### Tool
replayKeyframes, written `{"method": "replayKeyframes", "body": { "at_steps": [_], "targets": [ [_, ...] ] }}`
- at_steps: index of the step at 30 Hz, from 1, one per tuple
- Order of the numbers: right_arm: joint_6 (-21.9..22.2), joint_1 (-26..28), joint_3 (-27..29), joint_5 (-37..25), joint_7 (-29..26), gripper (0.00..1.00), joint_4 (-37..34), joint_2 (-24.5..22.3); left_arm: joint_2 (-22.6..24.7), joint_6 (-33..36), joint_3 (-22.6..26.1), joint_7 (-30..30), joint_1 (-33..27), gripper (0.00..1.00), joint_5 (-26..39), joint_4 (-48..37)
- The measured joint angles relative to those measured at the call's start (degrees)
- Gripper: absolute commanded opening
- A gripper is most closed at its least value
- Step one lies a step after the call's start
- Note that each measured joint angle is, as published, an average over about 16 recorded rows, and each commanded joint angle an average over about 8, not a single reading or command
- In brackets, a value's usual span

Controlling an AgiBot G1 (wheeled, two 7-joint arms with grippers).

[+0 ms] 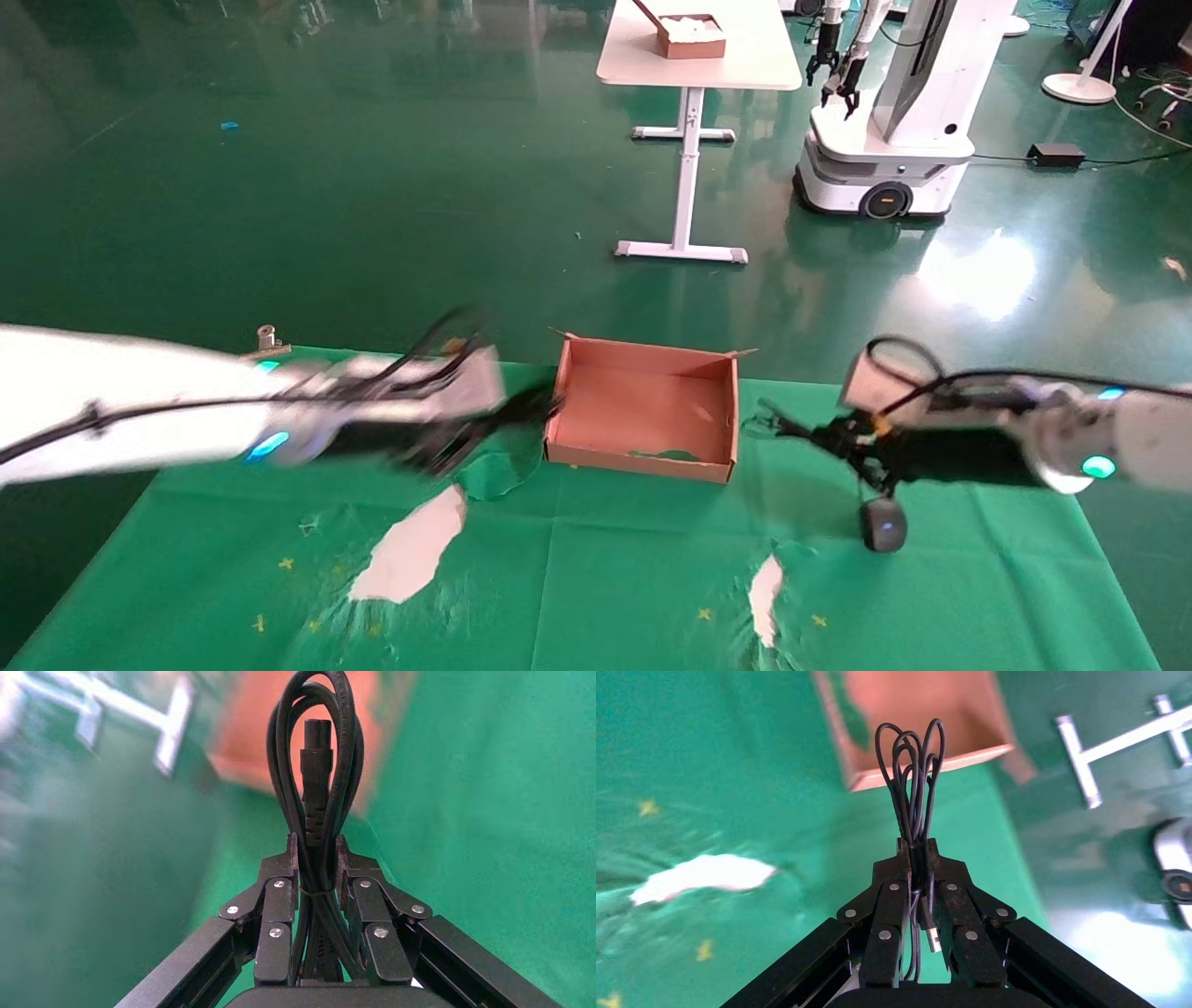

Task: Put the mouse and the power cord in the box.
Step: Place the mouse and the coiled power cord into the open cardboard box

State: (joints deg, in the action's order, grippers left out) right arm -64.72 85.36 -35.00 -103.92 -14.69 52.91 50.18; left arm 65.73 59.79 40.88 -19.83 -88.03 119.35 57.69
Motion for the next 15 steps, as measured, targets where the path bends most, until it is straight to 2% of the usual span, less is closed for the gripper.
{"method": "replayKeyframes", "body": {
  "at_steps": [5, 12, 15],
  "targets": [
    [0.0, 2.0, 1.2, -0.2, -1.1, 0.00, 1.5, -2.7, 6.4, -7.1, 2.2, 5.0, -1.3, 0.00, -0.9, -5.2],
    [-1.2, 3.4, 2.3, -1.1, -4.2, 0.00, 6.7, -7.3, 12.4, -20.1, 11.0, 12.5, -0.9, 0.00, -2.5, -11.2],
    [-1.8, 3.5, 2.6, -1.4, -6.0, 0.00, 9.5, -9.1, 13.1, -25.0, 15.8, 14.5, -0.7, 0.37, -3.9, -12.2]
  ]
}}
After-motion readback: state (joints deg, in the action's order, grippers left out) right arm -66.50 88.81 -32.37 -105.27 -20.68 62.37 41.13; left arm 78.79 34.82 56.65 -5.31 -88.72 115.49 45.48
